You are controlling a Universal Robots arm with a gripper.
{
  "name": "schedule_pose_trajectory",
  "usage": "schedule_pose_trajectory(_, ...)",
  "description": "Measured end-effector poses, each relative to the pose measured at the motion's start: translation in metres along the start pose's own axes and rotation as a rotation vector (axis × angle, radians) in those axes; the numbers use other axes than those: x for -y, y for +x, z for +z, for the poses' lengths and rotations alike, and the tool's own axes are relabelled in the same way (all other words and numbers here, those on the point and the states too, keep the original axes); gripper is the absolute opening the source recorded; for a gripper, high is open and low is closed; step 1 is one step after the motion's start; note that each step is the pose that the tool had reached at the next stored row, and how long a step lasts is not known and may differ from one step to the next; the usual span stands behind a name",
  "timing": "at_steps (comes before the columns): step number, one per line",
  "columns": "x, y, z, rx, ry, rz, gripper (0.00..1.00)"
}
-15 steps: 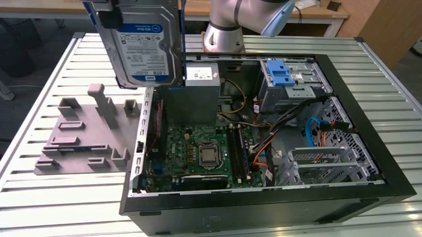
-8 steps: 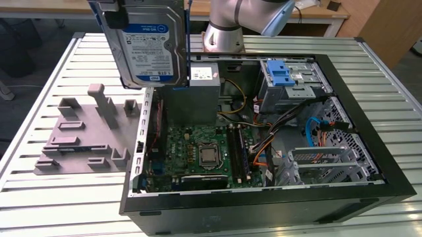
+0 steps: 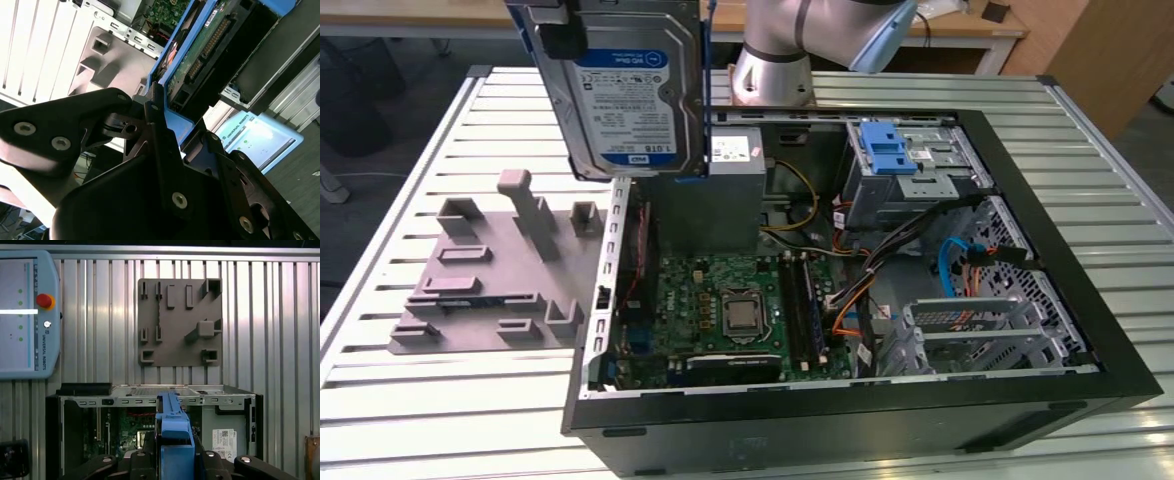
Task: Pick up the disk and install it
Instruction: 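Pick up the disk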
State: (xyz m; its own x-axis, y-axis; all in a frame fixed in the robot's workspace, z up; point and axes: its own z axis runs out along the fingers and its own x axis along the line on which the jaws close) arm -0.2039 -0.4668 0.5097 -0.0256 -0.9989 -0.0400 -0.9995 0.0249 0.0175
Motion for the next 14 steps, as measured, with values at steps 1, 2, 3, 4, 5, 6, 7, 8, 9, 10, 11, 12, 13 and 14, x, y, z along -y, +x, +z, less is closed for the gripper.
schedule_pose_trajectory(1,0.0004,0.0001,0.0,0.0,0.0,0.0,0.36)
schedule_pose_trajectory(2,0.0007,0.0002,0.0,-0.0001,-0.0001,0.0,0.36)
schedule_pose_trajectory(3,0.0011,0.0002,0.0,-0.0001,0.0,0.0,0.36)
schedule_pose_trajectory(4,0.0016,0.0003,0.0,-0.0001,-0.0001,0.0,0.36)
schedule_pose_trajectory(5,0.0019,0.0004,0.0,-0.0001,-0.0001,0.0,0.36)
schedule_pose_trajectory(6,0.0023,0.0005,0.0,-0.0001,-0.0001,0.0,0.36)
schedule_pose_trajectory(7,0.0027,0.0006,0.0,0.0,0.0,0.0,0.36)
schedule_pose_trajectory(8,0.003,0.0007,0.0001,0.0,0.0,0.0,0.36)
schedule_pose_trajectory(9,0.0034,0.0008,0.0001,0.0,0.0,0.0,0.36)
schedule_pose_trajectory(10,0.0037,0.0008,0.0,0.0,0.0,0.0,0.36)
schedule_pose_trajectory(11,0.0041,0.0009,0.0,-0.0001,-0.0001,0.0,0.36)
schedule_pose_trajectory(12,0.0045,0.0011,0.0,-0.0001,-0.0001,0.0,0.36)
schedule_pose_trajectory(13,0.0049,0.0012,0.0,-0.0001,-0.0001,0.0,0.36)
schedule_pose_trajectory(14,0.0054,0.0014,0.0001,-0.0001,-0.0001,0.0,0.36)
